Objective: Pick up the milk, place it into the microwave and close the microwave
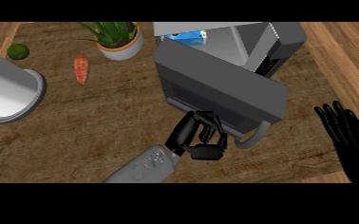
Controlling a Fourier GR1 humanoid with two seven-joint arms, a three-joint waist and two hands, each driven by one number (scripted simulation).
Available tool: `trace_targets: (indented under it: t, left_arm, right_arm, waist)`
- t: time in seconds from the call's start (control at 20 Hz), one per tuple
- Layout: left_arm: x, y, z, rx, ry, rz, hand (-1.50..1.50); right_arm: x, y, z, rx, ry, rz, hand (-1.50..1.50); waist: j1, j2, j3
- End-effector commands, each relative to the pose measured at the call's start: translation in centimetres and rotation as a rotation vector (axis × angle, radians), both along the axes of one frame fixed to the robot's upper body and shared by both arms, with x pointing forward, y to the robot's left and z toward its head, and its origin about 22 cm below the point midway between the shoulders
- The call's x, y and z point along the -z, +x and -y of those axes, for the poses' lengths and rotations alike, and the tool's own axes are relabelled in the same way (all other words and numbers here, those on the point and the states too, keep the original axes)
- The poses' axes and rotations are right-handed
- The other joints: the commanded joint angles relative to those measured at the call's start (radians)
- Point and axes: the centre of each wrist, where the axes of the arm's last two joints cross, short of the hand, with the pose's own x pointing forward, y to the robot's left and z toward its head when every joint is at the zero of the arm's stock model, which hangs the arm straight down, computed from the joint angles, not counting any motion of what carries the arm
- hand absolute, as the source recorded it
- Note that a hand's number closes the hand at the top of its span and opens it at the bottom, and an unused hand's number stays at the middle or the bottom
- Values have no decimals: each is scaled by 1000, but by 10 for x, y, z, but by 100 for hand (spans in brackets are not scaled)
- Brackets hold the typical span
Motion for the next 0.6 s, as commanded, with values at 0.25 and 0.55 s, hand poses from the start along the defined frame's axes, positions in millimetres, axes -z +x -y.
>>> trace_targets:
  t: [0.25,0.55]
  left_arm:
    - [-38,23,16,-185,-136,54,150]
    - [-49,40,19,-309,-135,42,-150]
  right_arm:
    - [-39,10,4,-98,-69,39,-150]
    - [-55,16,12,-88,-72,91,-150]
  waist:
    - [-44,10,-1]
    - [-81,21,2]
